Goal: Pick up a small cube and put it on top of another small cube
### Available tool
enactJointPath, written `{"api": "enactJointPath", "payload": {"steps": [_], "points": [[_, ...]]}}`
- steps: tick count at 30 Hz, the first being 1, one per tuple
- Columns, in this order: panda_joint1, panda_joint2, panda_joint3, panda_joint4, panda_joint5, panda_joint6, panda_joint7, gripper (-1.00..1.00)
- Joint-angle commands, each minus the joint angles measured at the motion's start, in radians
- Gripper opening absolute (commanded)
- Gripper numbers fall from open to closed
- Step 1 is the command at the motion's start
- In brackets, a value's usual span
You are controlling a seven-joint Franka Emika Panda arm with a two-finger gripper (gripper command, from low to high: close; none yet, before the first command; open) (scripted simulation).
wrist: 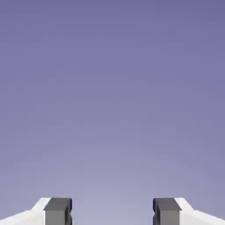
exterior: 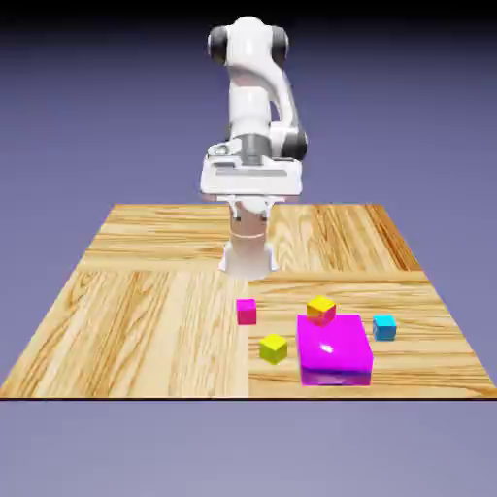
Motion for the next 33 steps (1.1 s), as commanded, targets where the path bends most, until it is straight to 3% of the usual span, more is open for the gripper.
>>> {"api": "enactJointPath", "payload": {"steps": [1, 33], "points": [[0.006, 0.036, 0.021, 0.026, -0.022, -0.040, 0.001, 0.00], [0.201, 1.196, 0.689, 0.849, -0.727, -1.312, 0.041, 0.00]]}}
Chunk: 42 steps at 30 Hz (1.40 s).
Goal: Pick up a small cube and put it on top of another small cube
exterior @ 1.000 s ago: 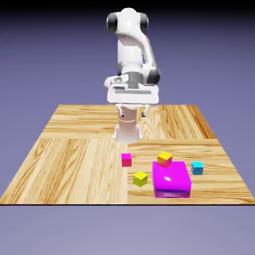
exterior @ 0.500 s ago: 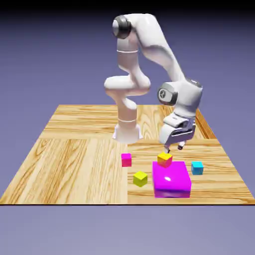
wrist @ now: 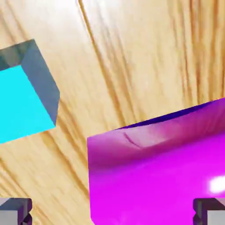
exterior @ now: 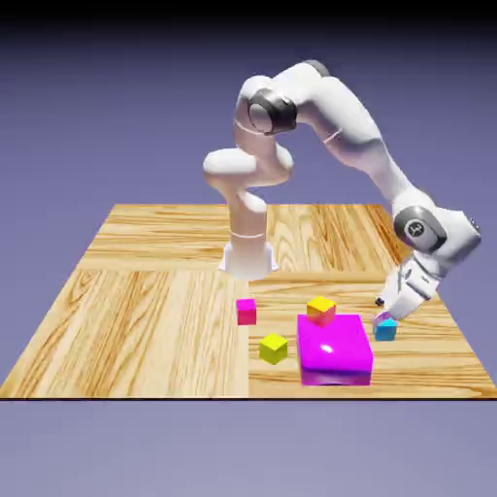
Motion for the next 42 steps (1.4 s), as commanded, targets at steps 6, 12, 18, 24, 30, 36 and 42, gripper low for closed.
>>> {"api": "enactJointPath", "payload": {"steps": [6, 12, 18, 24, 30, 36, 42], "points": [[0.036, 0.217, 0.125, 0.154, -0.132, -0.239, 0.008, 0.00], [0.063, 0.374, 0.216, 0.266, -0.228, -0.411, 0.013, 0.00], [0.022, 0.396, 0.185, 0.196, -0.268, -0.344, 0.037, -1.00], [0.000, 0.227, 0.113, 0.228, -0.055, -0.398, 0.003, -1.00], [-0.094, 0.009, -0.037, 0.173, 0.200, -0.379, -0.012, -1.00], [-0.168, -0.165, -0.158, 0.129, 0.403, -0.364, -0.025, -1.00], [-0.208, -0.183, -0.169, -0.051, 0.385, -0.205, -0.009, 1.00]]}}
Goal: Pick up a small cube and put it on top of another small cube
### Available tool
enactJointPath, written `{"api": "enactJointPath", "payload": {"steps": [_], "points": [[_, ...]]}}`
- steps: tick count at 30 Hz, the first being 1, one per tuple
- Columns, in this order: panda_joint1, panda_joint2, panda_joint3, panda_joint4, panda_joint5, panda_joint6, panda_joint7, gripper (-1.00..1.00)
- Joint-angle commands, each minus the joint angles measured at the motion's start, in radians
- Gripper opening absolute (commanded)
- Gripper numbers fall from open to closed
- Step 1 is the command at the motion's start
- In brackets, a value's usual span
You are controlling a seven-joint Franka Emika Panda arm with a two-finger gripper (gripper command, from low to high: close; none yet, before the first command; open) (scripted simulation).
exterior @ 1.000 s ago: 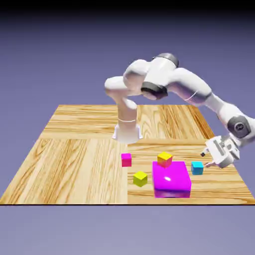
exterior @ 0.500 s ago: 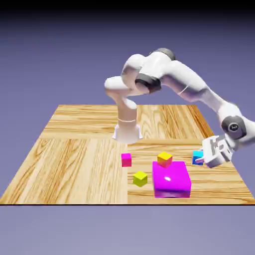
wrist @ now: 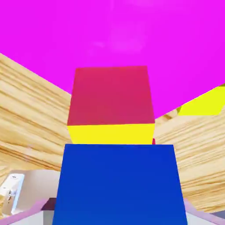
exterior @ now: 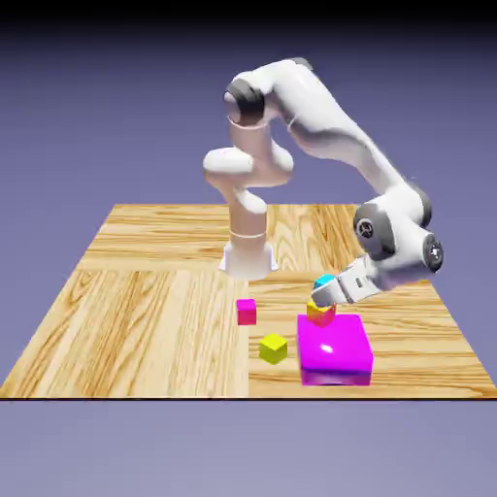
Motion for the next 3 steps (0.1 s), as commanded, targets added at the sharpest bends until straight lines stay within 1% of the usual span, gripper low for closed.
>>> {"api": "enactJointPath", "payload": {"steps": [1, 3], "points": [[0.000, 0.000, 0.000, 0.000, 0.000, 0.000, 0.000, 1.00], [0.016, 0.007, 0.004, 0.072, 0.007, -0.064, -0.006, 1.00]]}}
